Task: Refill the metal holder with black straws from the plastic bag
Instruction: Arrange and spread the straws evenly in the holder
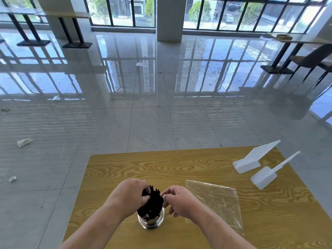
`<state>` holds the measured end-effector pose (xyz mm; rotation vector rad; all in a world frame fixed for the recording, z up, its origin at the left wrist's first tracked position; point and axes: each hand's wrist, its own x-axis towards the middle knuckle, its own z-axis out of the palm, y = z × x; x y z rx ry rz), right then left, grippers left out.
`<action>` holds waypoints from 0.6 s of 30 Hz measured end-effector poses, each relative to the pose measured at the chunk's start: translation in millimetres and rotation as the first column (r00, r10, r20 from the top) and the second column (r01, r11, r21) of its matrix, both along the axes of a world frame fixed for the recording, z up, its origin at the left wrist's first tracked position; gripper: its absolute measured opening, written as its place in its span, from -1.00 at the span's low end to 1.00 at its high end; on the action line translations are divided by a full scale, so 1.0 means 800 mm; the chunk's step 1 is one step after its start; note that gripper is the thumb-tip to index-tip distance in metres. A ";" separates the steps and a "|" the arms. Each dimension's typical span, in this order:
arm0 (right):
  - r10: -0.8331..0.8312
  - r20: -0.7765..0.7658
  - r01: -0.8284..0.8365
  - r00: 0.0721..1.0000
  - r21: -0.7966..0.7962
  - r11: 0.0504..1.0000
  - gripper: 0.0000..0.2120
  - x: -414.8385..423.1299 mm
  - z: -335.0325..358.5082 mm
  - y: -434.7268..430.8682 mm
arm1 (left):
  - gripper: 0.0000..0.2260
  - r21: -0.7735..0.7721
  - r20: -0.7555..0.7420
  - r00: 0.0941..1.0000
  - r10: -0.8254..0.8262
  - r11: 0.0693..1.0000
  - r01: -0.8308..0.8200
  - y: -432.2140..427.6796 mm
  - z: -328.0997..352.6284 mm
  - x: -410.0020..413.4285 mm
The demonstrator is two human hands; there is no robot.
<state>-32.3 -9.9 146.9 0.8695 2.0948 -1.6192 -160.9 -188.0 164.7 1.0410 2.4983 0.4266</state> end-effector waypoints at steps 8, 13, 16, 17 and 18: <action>-0.012 -0.011 0.012 1.000 0.009 1.000 -0.85 0.000 -0.001 -0.001 | -0.86 0.013 -0.006 1.000 0.008 1.000 -0.008 -0.004 0.009 -0.003; -0.014 -0.020 0.014 1.000 0.010 1.000 -0.85 0.001 -0.002 -0.004 | -0.93 0.015 0.002 1.000 0.020 1.000 -0.020 -0.008 0.003 0.003; -0.019 -0.023 0.019 1.000 0.004 1.000 -0.85 0.002 -0.003 -0.006 | -0.94 0.002 -0.018 1.000 0.018 1.000 -0.018 -0.008 0.000 0.006; -0.020 -0.023 0.020 1.000 0.002 1.000 -0.85 0.003 -0.003 -0.007 | -0.92 -0.003 -0.027 1.000 0.016 1.000 -0.016 -0.008 -0.001 0.007; -0.022 -0.022 0.022 1.000 0.001 1.000 -0.85 0.003 -0.003 -0.007 | -0.92 -0.007 -0.033 0.999 0.014 1.000 -0.014 -0.009 -0.002 0.008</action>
